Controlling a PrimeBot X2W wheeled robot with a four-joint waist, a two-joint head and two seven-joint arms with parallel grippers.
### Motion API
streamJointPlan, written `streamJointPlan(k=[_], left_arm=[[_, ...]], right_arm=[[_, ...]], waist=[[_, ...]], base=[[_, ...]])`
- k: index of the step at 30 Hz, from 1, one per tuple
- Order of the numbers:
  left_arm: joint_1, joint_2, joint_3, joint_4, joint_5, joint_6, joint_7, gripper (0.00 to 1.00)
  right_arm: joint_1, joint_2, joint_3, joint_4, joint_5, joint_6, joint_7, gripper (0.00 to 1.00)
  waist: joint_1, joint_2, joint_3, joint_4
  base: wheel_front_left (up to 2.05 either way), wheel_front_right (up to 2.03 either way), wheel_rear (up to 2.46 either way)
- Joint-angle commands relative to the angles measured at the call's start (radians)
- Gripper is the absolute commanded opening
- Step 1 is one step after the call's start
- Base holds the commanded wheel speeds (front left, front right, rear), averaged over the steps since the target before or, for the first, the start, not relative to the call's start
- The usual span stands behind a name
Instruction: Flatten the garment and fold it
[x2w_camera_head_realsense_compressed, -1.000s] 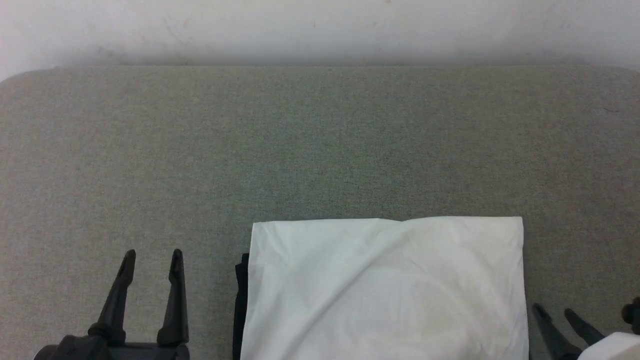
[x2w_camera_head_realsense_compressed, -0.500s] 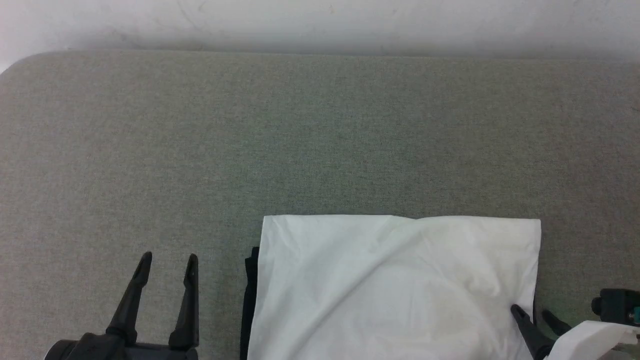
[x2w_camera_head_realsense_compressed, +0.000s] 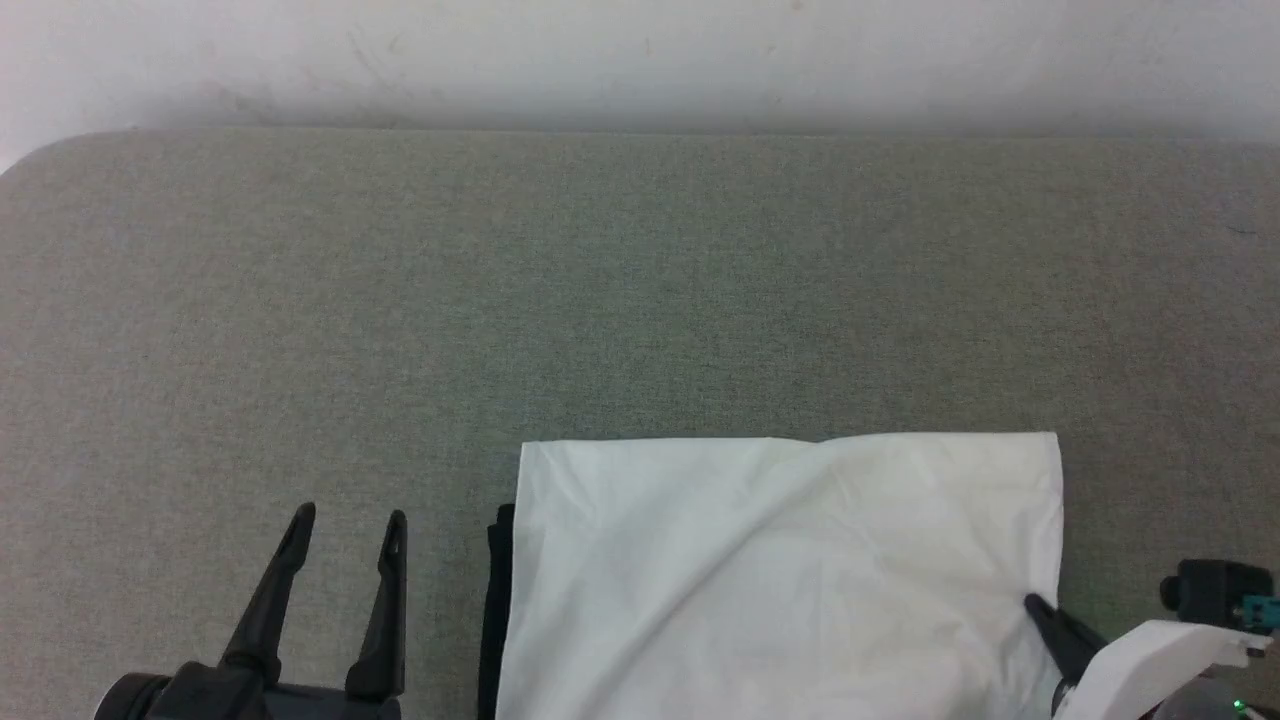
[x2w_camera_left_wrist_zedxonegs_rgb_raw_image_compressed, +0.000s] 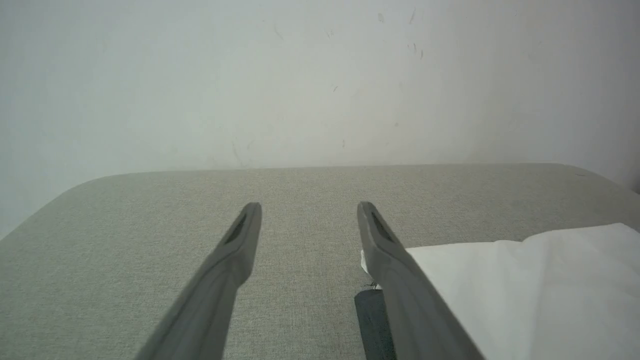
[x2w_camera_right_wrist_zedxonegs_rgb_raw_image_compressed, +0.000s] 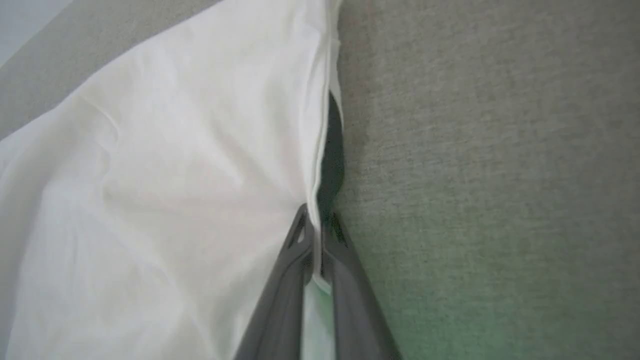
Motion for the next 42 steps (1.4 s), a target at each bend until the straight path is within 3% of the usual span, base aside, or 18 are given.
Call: streamJointPlan(k=[1,13,17,31,36,42], left_arm=[[0.003,-0.001,0.001,0.003,-0.002,-0.003,-0.005,1.0],[-0.013,-0.019,-0.003,0.017,-0.005,-0.02,-0.005,1.0],[-0.014,-0.025,-0.001,0.026,-0.008,-0.024,-0.005,1.0],[-0.027,-0.052,-0.015,0.052,-0.013,-0.048,-0.005,1.0],[-0.034,-0.063,-0.02,0.06,-0.013,-0.058,-0.005,1.0],[-0.038,-0.073,-0.028,0.076,-0.013,-0.069,-0.005,1.0]], right_arm=[[-0.023,-0.004,-0.02,0.007,-0.014,-0.002,-0.011,0.0],[-0.058,-0.083,-0.275,-0.061,-0.112,-0.002,-0.014,0.0],[-0.054,-0.086,-0.282,-0.097,-0.084,-0.002,0.013,0.0],[0.017,-0.014,0.129,-0.398,0.075,-0.002,0.221,0.0],[0.012,-0.01,0.247,-0.413,0.072,-0.002,0.24,0.0],[-0.028,-0.006,0.356,-0.341,0.061,-0.002,0.239,0.0]], waist=[[0.0,0.0,0.0,-0.008],[0.0,0.0,0.017,-0.037],[0.0,0.0,0.008,-0.04],[0.0,0.0,-0.005,-0.024],[0.0,0.0,0.001,0.0],[0.0,0.0,0.001,0.027]], base=[[0.0,0.0,0.0],[0.0,0.0,0.0],[0.0,0.0,0.0],[0.0,0.0,0.0],[0.0,0.0,0.0],[0.0,0.0,0.0]])
